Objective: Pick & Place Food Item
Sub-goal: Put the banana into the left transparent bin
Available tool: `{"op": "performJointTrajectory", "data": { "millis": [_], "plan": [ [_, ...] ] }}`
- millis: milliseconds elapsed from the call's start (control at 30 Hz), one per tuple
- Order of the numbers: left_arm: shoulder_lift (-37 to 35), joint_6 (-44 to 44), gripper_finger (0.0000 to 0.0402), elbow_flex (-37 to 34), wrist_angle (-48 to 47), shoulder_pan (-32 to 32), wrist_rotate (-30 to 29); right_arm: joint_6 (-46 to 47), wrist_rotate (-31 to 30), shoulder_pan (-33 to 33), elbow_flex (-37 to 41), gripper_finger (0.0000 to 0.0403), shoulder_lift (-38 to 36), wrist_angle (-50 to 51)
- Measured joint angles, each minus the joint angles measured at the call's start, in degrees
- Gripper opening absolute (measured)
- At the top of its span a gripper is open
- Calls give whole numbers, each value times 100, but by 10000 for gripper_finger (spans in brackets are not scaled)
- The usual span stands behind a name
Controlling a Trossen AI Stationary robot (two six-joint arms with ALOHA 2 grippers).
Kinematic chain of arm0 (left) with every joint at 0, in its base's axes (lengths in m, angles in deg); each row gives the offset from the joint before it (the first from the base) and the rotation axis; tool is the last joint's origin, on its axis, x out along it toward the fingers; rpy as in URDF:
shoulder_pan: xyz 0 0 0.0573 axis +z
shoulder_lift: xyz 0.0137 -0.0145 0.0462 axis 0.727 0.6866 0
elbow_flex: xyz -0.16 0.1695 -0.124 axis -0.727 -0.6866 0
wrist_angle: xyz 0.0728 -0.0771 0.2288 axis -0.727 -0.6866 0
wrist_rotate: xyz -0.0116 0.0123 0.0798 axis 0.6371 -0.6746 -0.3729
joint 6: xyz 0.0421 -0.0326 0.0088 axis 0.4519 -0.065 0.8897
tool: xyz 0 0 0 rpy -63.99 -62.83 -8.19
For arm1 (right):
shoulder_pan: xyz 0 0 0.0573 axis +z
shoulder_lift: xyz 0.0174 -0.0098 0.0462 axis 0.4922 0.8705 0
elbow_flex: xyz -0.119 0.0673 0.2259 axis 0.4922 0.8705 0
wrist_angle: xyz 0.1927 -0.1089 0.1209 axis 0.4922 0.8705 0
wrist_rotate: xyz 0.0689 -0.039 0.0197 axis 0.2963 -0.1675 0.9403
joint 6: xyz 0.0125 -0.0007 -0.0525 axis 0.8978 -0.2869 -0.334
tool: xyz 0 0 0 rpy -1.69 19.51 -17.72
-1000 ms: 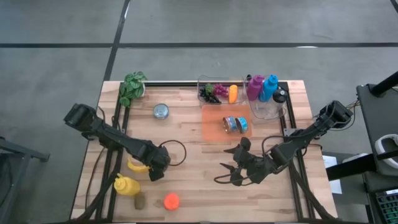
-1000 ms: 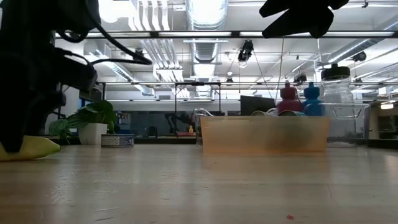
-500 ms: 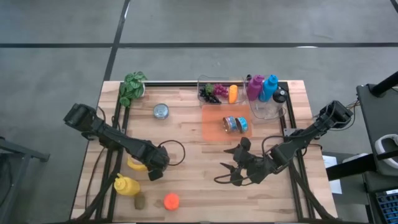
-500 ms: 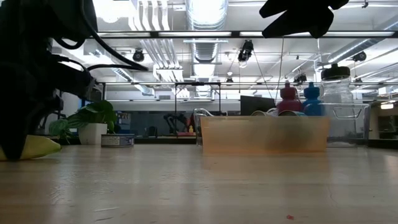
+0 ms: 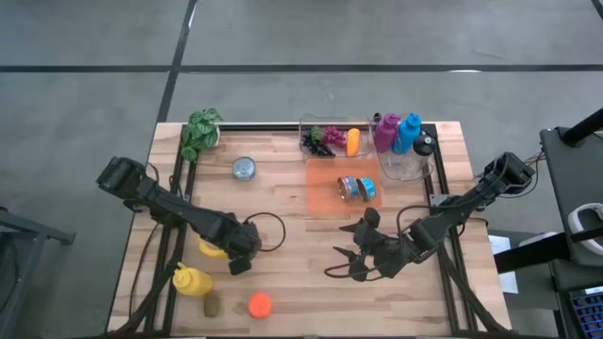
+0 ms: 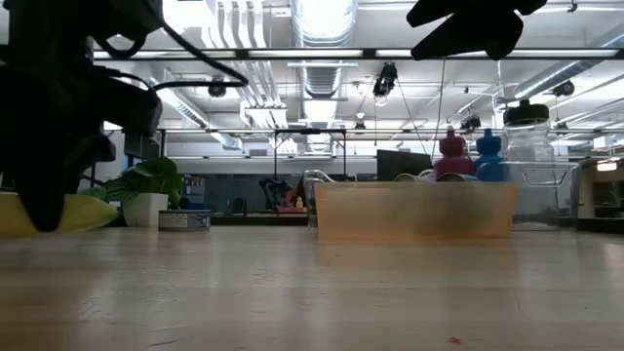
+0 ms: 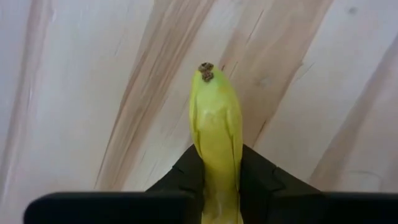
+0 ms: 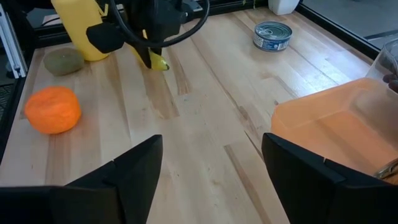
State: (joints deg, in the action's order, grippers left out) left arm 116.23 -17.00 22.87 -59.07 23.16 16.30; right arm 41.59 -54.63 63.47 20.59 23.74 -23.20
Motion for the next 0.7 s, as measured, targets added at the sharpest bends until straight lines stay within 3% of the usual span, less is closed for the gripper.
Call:
{"op": "performJointTrajectory", "data": {
  "millis": [700],
  "plan": [
    [0, 797, 66, 956, 71, -1, -521, -7, 0, -1, 0, 262, 0, 0]
  ]
}}
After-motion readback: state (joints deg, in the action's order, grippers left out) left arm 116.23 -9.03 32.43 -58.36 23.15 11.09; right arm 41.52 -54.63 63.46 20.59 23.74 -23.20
